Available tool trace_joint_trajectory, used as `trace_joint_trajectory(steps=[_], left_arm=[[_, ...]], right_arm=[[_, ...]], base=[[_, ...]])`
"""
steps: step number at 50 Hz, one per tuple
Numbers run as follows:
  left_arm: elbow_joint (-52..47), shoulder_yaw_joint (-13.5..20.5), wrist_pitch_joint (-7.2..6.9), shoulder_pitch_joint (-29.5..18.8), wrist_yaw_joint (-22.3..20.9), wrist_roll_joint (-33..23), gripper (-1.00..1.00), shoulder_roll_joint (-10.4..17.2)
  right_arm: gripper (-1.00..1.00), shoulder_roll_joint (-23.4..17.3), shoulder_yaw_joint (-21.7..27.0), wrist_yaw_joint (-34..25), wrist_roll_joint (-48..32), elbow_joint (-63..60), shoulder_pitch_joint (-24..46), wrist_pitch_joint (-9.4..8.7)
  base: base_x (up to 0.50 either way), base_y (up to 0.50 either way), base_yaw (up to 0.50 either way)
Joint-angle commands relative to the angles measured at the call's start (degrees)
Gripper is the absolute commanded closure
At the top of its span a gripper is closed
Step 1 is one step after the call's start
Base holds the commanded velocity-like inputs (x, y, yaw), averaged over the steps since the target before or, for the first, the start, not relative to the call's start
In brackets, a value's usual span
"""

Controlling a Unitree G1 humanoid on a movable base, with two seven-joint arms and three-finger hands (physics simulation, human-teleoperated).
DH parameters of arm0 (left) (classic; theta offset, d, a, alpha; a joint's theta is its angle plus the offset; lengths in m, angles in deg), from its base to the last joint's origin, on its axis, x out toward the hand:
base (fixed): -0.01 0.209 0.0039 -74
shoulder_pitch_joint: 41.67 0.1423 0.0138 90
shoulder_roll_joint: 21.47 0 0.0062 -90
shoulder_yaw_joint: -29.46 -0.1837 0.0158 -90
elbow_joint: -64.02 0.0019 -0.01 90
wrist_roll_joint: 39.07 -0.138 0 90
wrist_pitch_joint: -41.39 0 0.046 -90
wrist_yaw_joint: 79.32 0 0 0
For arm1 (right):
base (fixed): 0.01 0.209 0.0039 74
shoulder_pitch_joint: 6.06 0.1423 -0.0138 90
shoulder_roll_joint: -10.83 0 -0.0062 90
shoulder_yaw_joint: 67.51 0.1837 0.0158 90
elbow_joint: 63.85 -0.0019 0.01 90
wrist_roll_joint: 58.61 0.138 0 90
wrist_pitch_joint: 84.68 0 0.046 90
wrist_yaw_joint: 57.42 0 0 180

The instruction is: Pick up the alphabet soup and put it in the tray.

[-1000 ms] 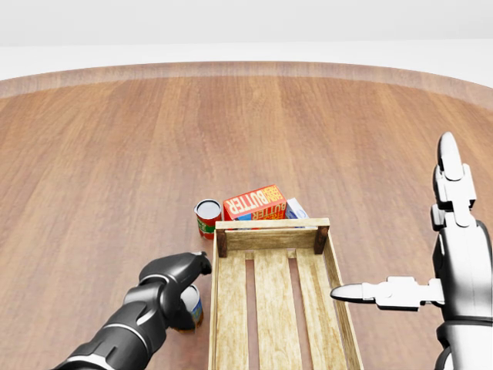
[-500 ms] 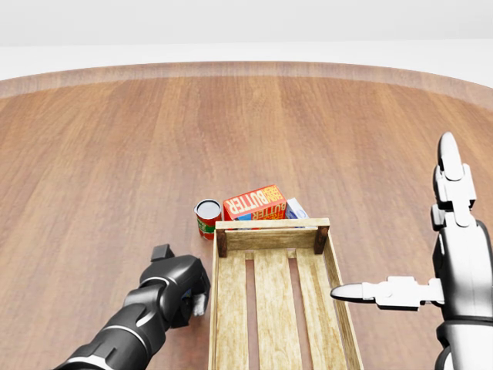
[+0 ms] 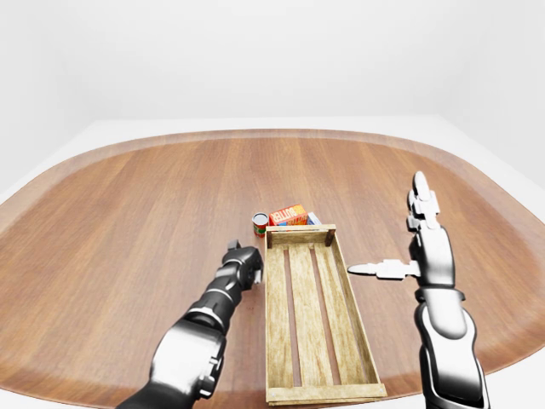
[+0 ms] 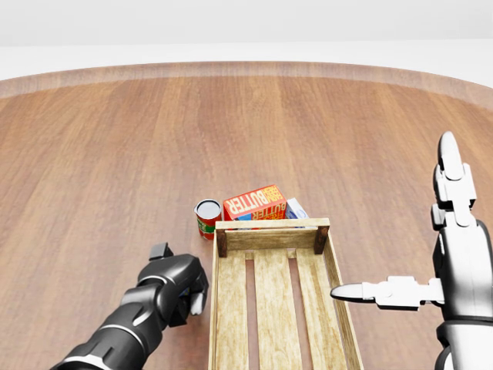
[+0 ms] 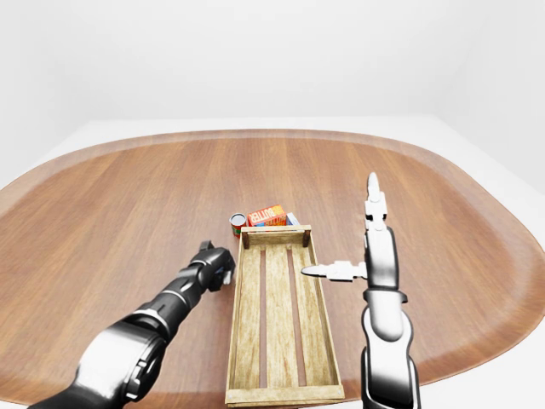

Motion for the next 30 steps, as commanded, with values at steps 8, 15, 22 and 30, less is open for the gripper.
trace_joint_trajectory(steps=[8, 15, 22, 30], left_arm=[[-1.4, -0.4, 0.77, -0.7, 0.3, 0.4, 1.00, 1.4], [-2.4, -0.2, 0.97, -0.8, 0.4, 1.8, 1.00, 1.9], [-4.9, -0.8, 1.68, -0.4, -1.2, 2.8, 1.00, 2.2], [-9.7, -0.7, 0.78, -0.8, -3.9, 4.2, 1.00, 3.4]], right_arm=[[-1.00, 0.1, -0.2, -0.2, -0.1, 0.7, -0.2, 0.00], [-1.00, 0.1, -0.2, -0.2, 0.0, 0.6, -0.2, 0.00], [-1.00, 0.1, -0.4, -0.1, -0.1, 1.1, -0.1, 0.00], [-1.00, 0.1, -0.6, 0.0, -0.2, 1.5, 0.0, 0.00]], base=[[0.00, 0.00, 0.00], [0.00, 0.00, 0.00], [0.00, 0.00, 0.00], [0.00, 0.00, 0.00]])
